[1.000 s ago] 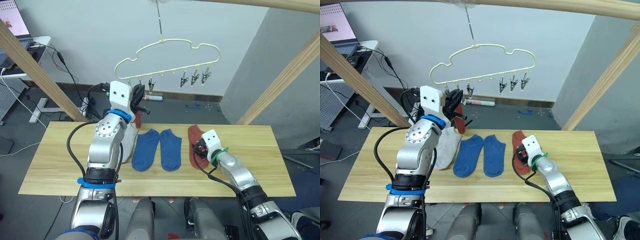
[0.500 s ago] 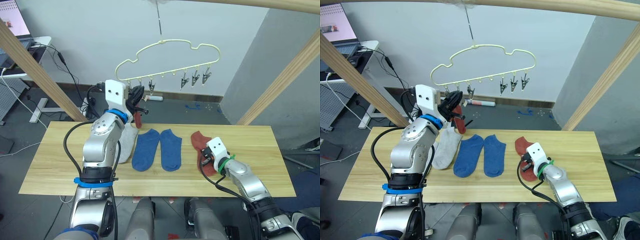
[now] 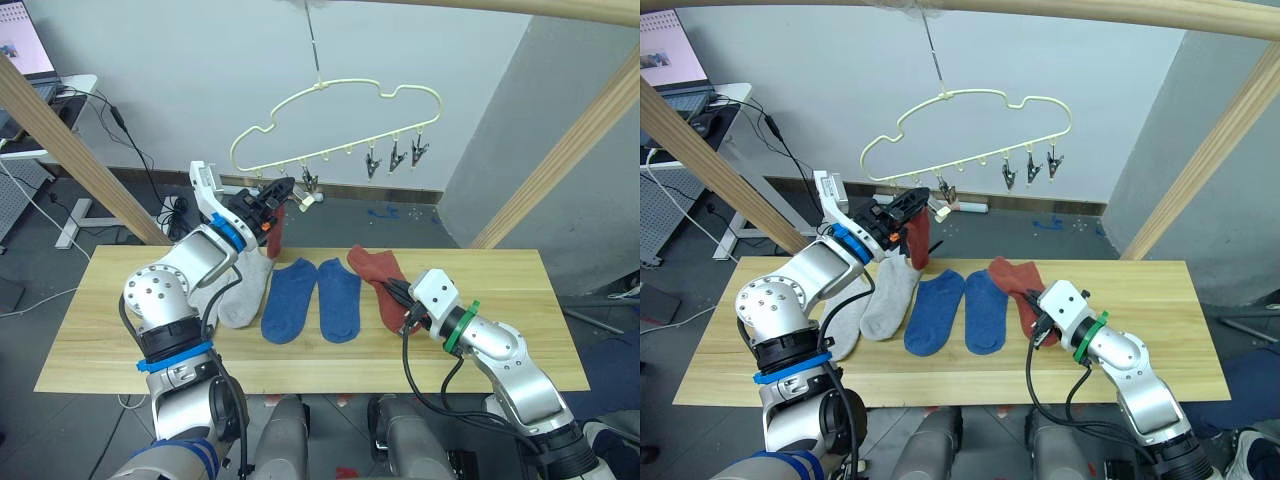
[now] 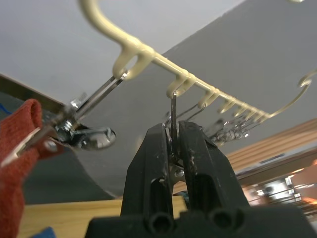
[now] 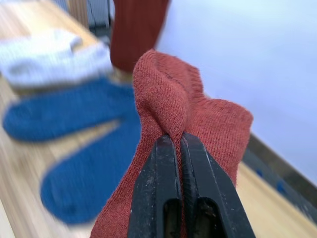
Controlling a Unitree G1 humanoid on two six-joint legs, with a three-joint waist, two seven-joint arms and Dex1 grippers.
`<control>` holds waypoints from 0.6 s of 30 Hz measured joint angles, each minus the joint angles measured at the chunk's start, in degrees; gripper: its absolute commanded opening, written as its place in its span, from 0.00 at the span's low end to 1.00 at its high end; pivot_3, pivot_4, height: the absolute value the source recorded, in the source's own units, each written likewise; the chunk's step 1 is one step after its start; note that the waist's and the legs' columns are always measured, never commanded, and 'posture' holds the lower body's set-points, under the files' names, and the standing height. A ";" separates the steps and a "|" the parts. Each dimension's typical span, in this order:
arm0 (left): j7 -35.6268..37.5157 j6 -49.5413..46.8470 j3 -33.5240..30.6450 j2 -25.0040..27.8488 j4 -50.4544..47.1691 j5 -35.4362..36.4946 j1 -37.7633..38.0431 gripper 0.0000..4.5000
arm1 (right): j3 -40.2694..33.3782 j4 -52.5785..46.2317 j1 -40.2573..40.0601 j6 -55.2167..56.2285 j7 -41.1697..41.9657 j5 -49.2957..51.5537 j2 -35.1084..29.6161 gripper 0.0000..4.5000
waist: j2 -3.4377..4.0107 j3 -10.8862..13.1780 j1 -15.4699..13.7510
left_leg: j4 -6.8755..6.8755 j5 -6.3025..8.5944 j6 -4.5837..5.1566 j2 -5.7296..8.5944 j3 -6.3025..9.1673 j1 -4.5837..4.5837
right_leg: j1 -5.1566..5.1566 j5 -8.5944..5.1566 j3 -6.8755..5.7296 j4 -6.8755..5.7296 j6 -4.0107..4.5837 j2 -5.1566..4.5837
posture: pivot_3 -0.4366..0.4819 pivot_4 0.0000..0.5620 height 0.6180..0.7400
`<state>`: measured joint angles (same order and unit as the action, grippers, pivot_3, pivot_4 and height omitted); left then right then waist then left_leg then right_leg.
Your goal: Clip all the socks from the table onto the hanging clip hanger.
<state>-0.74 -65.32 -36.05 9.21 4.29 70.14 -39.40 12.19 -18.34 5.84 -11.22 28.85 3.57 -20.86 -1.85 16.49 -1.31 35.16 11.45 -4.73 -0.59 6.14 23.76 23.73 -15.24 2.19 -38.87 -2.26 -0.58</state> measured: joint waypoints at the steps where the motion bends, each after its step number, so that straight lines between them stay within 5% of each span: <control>1: -1.44 -0.46 -0.84 0.00 0.60 2.00 -0.11 0.00 | 0.00 -1.45 0.35 -0.31 -0.37 0.24 0.91 0.02 | -0.01 0.00 0.00 | 0.00 -0.01 -0.01 0.00 0.00 0.00 | 0.00 0.00 -0.01 0.00 0.00 -0.01 | 0.67 0.49 1.00; 6: -8.27 -0.65 -1.24 -0.02 1.42 11.07 0.37 0.00 | 0.05 -5.36 4.84 -2.87 -2.28 0.62 4.50 0.02 | -0.02 -0.01 -0.23 | -0.02 -0.13 -0.23 -0.01 0.08 0.00 | 0.00 0.00 -0.04 -0.01 0.00 0.00 | 0.67 0.49 1.00; 18: -12.44 3.76 3.04 1.40 1.45 17.50 1.41 0.00 | 1.17 -5.58 6.71 -6.82 -2.17 2.23 6.60 0.02 | -0.01 0.00 -0.28 | -0.09 -0.13 -0.23 0.00 0.03 0.01 | 0.03 0.00 -0.03 0.06 0.01 -0.01 | 0.68 0.50 1.00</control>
<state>-13.18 -61.56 -33.01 10.62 5.74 87.64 -37.99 13.36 -23.93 12.55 -18.04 26.67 5.80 -14.26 -1.86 16.48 -1.59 35.07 11.33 -4.97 -0.59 6.17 23.77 23.76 -15.24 2.16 -38.81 -2.24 -0.60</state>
